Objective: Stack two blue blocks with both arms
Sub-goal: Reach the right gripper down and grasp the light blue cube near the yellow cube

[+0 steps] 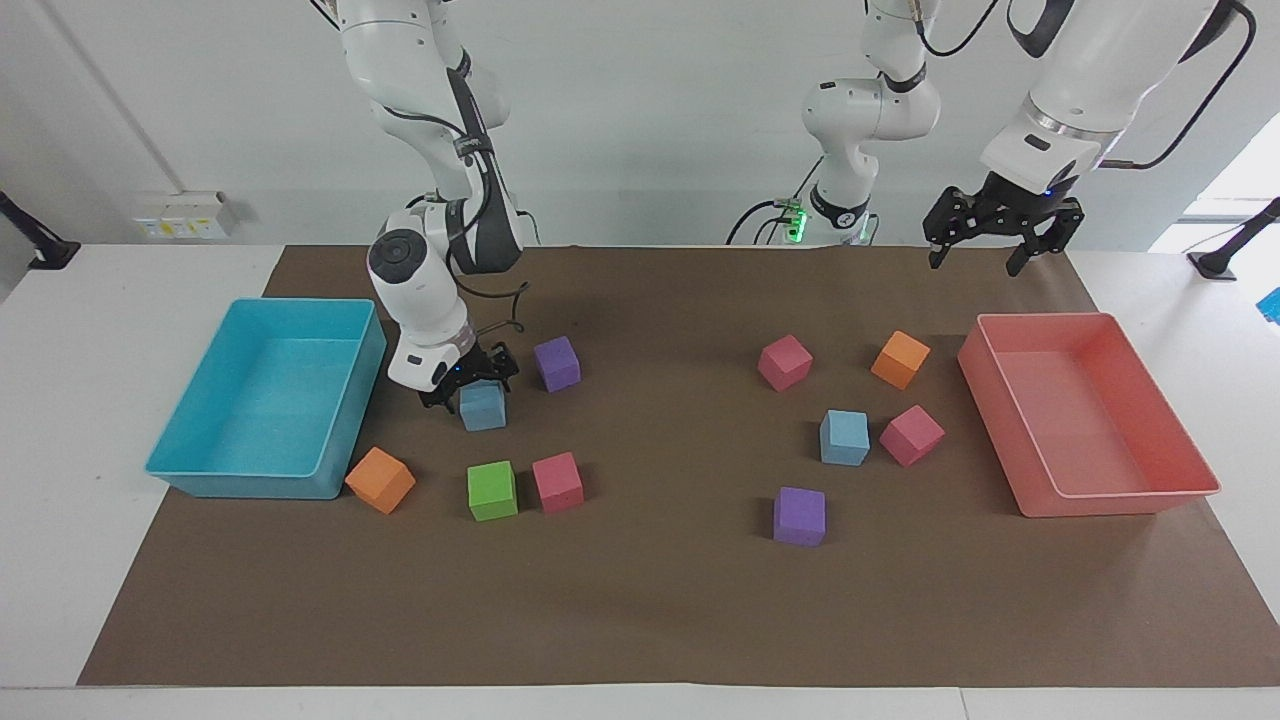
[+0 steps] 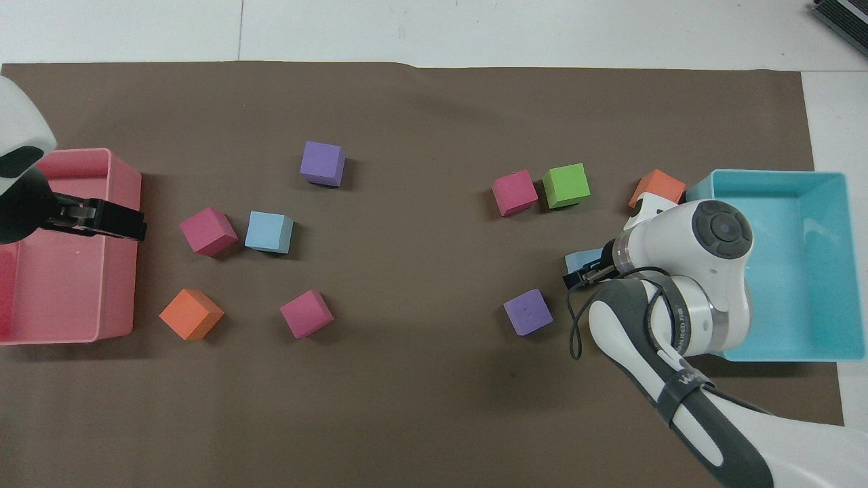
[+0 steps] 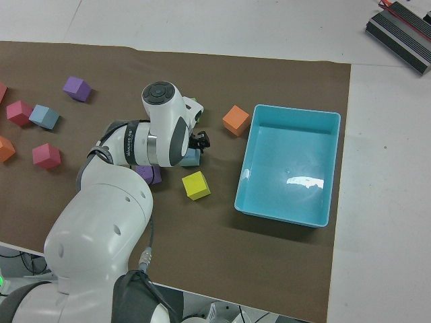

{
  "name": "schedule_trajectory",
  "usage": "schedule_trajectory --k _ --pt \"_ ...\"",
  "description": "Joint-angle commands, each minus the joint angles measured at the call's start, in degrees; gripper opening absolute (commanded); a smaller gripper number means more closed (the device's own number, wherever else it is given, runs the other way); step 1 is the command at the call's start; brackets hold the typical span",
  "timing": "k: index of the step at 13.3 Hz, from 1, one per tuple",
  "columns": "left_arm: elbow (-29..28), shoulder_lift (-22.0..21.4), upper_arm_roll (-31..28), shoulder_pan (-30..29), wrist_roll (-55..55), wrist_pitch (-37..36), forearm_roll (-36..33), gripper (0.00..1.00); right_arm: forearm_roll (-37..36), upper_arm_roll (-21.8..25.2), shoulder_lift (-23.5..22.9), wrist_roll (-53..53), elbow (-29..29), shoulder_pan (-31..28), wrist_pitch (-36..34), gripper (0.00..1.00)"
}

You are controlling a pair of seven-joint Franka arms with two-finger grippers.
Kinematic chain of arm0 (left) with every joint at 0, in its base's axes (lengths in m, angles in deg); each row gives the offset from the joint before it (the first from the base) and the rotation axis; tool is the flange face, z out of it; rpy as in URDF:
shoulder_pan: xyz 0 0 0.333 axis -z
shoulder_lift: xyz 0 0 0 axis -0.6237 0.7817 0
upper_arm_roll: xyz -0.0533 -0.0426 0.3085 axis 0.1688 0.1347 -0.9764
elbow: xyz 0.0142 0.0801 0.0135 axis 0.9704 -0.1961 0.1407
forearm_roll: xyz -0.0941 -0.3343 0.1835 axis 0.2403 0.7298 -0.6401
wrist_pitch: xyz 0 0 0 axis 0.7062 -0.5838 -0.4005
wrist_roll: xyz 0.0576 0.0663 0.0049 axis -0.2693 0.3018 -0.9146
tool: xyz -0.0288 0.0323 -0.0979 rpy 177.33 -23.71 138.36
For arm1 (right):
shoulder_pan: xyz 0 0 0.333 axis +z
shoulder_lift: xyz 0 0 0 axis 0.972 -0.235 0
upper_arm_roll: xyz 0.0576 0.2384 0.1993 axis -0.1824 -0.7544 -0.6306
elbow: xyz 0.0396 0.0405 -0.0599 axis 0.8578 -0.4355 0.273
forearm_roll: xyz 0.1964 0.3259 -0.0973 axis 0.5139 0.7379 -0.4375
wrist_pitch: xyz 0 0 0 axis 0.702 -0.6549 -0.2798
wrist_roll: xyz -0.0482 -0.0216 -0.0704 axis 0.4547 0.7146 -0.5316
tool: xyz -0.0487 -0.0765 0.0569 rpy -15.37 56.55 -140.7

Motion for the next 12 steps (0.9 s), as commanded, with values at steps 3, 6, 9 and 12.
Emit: schedule_trajectory --k 3,6,9,12 --pt "-1.7 -1.3 0.3 -0.5 1.0 1.4 0.5 1.0 1.6 0.2 -0.6 3.8 -1.5 0.4 0.7 1.0" --pt "-1.7 -1.3 0.3 -0.5 1.0 1.4 0.5 1.0 1.6 0.3 -0.7 4.4 -1.2 0.2 0.4 0.13" --pt "-1.7 -1.3 0.3 -0.5 1.0 1.4 0.5 1.0 1.7 0.3 -1.2 2.5 2.0 -0.4 0.5 0.0" --pt "-1.8 -1.3 0.3 -0.5 1.0 1.4 0.5 1.0 1.7 0.3 -0.2 -0.8 6.1 -1.4 -5.6 0.0"
